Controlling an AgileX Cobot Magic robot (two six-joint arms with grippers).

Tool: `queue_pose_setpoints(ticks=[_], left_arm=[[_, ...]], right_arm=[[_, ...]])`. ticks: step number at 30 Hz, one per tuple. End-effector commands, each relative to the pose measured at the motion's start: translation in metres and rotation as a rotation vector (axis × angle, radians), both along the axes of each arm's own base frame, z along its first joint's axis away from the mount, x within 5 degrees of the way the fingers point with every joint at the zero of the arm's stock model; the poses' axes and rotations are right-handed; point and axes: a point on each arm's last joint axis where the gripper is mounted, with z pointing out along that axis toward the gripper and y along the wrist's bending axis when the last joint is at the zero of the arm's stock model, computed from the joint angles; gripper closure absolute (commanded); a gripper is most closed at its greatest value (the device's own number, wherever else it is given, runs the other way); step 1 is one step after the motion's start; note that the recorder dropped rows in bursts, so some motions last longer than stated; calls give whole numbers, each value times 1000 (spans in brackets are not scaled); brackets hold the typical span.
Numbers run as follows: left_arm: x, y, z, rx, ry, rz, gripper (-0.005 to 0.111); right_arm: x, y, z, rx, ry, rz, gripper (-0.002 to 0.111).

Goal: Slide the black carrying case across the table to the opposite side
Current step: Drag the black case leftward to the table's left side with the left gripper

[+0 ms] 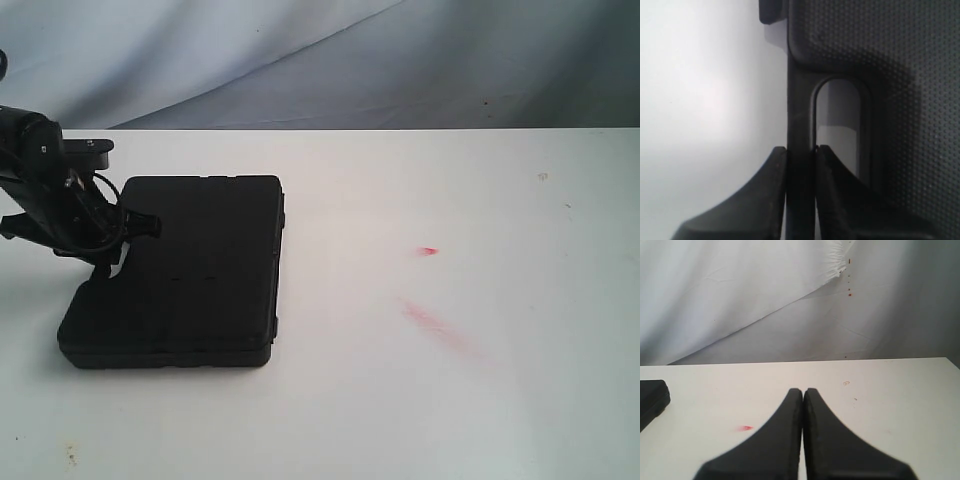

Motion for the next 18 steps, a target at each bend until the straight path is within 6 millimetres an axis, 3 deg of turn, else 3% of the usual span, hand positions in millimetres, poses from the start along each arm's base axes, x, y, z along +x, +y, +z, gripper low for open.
queue_pose_setpoints(ticks=[1, 18], left_arm=[[-1, 6, -1, 35, 21, -24, 107], [1, 12, -1, 37, 10, -34, 107]], right_arm=[[0, 0, -1, -5, -4, -2, 108], [0, 0, -1, -5, -4, -2, 108]])
